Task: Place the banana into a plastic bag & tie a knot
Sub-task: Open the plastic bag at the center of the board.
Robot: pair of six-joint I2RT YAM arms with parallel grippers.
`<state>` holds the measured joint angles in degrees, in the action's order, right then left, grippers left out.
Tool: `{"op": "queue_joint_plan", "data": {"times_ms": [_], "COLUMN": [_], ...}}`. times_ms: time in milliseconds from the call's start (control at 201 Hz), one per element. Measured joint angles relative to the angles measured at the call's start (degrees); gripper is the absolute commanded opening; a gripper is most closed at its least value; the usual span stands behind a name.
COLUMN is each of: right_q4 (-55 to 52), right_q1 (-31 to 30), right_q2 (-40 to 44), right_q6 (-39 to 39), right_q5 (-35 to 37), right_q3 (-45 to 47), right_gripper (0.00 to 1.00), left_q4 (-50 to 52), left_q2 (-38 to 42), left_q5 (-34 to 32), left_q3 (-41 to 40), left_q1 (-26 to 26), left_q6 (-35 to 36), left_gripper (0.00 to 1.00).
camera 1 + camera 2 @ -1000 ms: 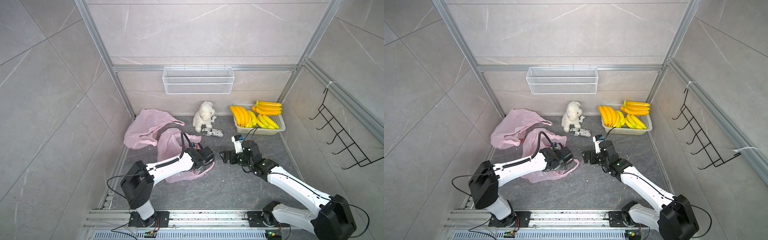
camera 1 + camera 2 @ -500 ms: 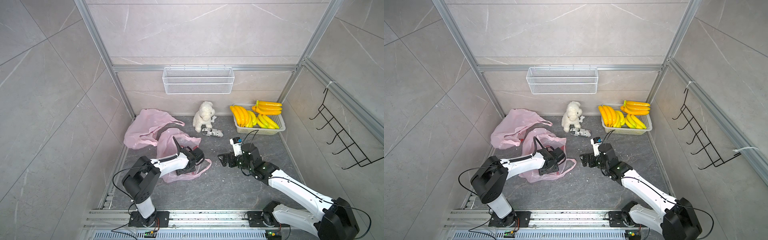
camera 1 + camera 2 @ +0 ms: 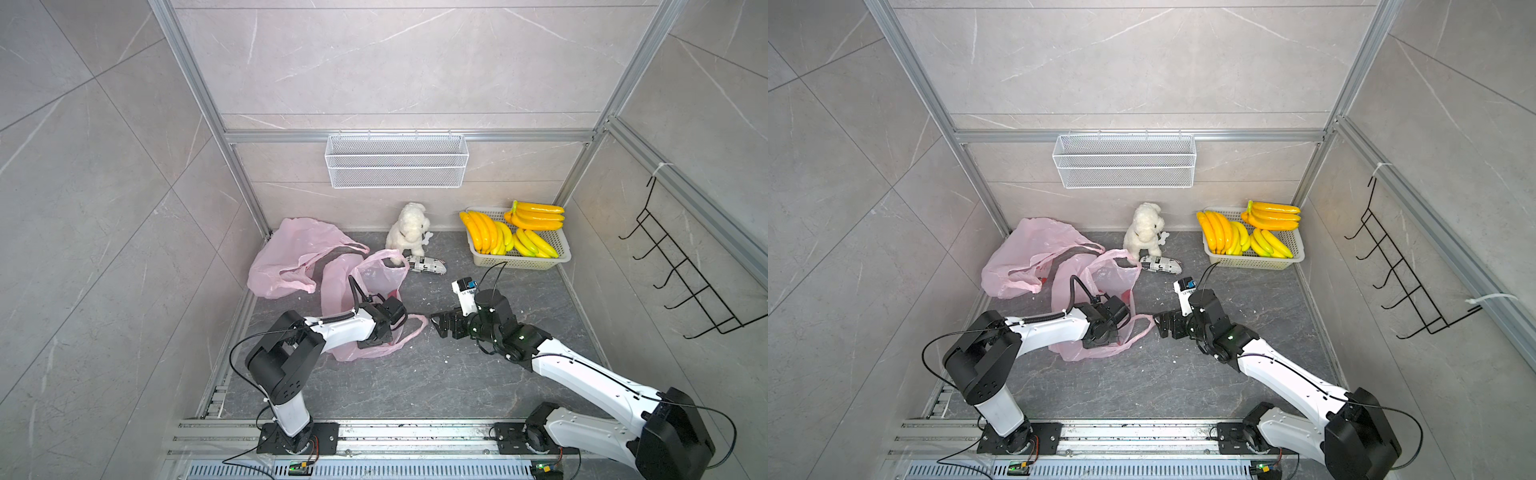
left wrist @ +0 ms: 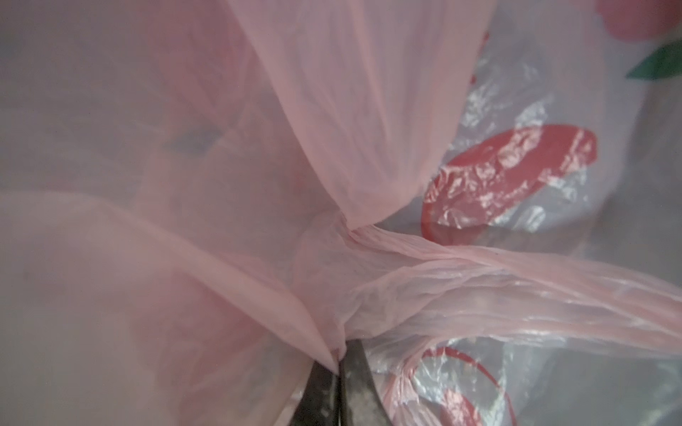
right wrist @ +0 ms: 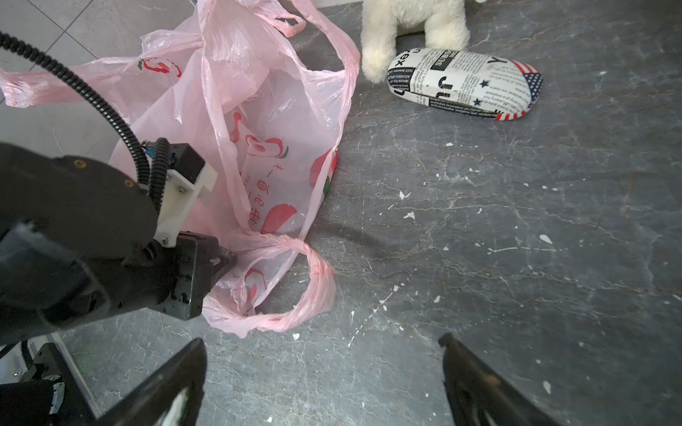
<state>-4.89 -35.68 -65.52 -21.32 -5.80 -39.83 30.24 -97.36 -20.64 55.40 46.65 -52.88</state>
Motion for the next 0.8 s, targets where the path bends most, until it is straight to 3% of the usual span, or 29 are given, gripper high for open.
{"op": "queue_joint_plan", "data": {"times_ms": [328,801], "right_q4": [5.18,16.65], "right_q1": [-0.37,-1.22], "right_q2": [-6.69,-24.13], "right_q6": [-9.16,-20.87], "right_q5": [-3.06,-5.35], "right_q3": [-0.33,0.37], "right_gripper": [0.94,0.78], "left_q4": [-19.12,-36.79], "left_q2": [21.11,24.09], "left_q5": [-6.93,-12.59], "left_q3": [-14.64,-23.32], "left_q1": [14.93,26.10], "left_q6": [10.25,20.37], "left_gripper": [0.00,0.00]}}
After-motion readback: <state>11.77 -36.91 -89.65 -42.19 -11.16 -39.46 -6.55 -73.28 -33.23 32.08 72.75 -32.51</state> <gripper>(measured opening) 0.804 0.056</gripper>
